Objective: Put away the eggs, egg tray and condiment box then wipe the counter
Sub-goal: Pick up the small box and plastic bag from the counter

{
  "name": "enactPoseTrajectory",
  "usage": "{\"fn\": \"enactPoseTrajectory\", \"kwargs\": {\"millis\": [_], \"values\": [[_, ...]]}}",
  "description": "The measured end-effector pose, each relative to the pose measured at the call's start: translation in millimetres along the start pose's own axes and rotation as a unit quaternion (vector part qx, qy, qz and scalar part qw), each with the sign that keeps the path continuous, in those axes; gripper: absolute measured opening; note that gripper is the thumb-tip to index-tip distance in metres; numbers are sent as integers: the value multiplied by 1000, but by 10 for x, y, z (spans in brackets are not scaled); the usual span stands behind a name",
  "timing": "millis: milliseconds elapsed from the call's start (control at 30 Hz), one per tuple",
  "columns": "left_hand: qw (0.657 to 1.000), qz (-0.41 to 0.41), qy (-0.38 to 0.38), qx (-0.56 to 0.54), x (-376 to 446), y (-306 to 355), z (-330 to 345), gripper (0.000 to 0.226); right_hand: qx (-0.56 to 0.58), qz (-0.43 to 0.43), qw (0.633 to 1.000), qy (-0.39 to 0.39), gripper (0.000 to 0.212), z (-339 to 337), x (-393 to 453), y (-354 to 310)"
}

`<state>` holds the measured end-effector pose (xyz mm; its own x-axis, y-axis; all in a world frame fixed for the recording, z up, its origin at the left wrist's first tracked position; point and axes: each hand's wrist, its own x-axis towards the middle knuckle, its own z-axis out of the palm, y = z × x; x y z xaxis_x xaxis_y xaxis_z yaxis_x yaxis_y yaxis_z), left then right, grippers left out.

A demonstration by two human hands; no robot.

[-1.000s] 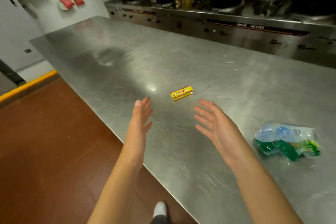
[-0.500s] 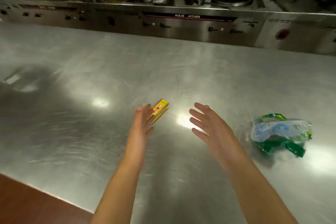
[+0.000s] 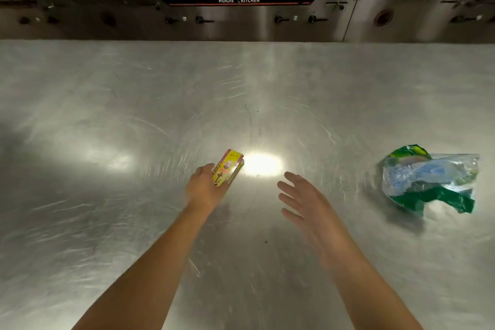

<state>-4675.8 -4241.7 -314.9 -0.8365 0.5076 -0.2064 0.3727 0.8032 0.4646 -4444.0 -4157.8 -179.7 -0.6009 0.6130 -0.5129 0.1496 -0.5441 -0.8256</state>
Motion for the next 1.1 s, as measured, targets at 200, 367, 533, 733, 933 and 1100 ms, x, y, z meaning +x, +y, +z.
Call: {"fn": "enactPoseTrajectory", "kwargs": {"millis": [200, 367, 533, 733, 933, 1100], "values": [[997, -20, -24, 67, 152, -33, 197, 60, 2, 22, 1000, 17, 29, -89, 42, 169], [999, -17, 3, 28, 140, 11, 199, 61, -5, 17, 999, 27, 39, -217, -7, 262], [993, -5, 20, -114, -118, 322, 83, 73, 10, -2, 999, 39, 31, -424, -36, 143], [938, 26, 6, -345, -859, 984, -152, 70, 20, -35, 998, 54, 31, -791, -214, -99], [868, 42, 17, -494, -1821, 1544, -286, 56, 15, -43, 997, 57, 38, -1314, -431, -329], [811, 10, 15, -585, -2476, 1935, 45, 50, 3, -52, 998, 37, 33, -1754, -530, -437]]}}
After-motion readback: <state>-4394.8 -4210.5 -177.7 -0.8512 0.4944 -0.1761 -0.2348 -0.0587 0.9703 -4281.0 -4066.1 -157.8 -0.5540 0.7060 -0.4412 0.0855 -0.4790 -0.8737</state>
